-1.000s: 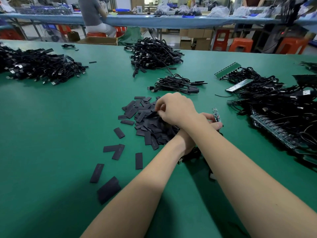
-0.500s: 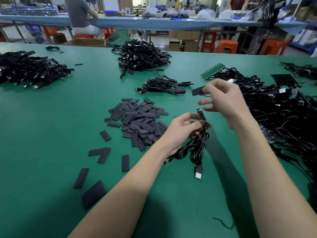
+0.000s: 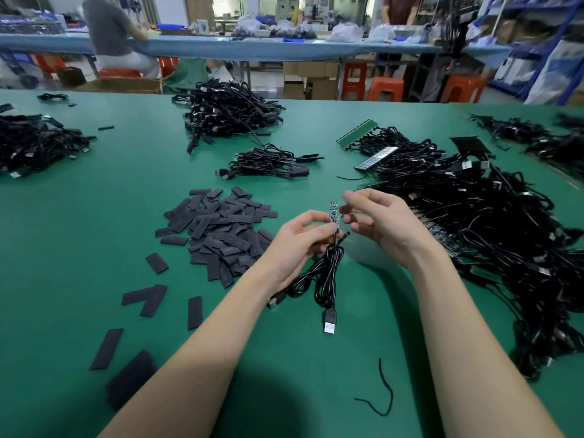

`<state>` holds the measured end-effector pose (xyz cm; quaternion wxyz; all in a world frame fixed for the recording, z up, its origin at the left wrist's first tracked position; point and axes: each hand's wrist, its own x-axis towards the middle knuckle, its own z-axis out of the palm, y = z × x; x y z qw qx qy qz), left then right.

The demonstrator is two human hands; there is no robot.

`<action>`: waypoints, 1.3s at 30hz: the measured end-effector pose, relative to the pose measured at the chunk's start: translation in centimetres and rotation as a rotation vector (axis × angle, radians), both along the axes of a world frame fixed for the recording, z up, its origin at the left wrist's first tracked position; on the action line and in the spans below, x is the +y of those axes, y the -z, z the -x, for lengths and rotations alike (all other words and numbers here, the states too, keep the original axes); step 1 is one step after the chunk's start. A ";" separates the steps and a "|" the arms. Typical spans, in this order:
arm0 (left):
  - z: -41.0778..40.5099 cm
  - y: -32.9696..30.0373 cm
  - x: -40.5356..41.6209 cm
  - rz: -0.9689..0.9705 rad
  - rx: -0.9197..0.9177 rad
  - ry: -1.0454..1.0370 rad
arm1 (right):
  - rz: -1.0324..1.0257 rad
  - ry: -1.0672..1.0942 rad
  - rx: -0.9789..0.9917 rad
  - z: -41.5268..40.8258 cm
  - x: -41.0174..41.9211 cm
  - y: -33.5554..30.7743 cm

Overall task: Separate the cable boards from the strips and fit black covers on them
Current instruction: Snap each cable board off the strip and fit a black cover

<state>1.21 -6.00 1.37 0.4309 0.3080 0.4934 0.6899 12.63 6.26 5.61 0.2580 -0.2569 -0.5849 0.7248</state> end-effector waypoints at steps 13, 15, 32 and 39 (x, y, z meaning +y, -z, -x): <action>0.0 0.0 -0.1 -0.008 0.028 0.024 | 0.067 0.032 0.226 0.1 0.5 0.3; 0.1 0.0 -0.2 -0.009 0.027 0.030 | 0.047 0.049 0.222 0.3 0.4 0.4; 0.1 -0.3 -0.9 -0.027 0.092 0.152 | 0.144 -0.149 0.078 -1.5 1.0 -0.2; 0.2 -0.2 -1.0 -0.017 0.089 0.183 | 0.081 -0.226 0.114 -2.2 1.3 -0.3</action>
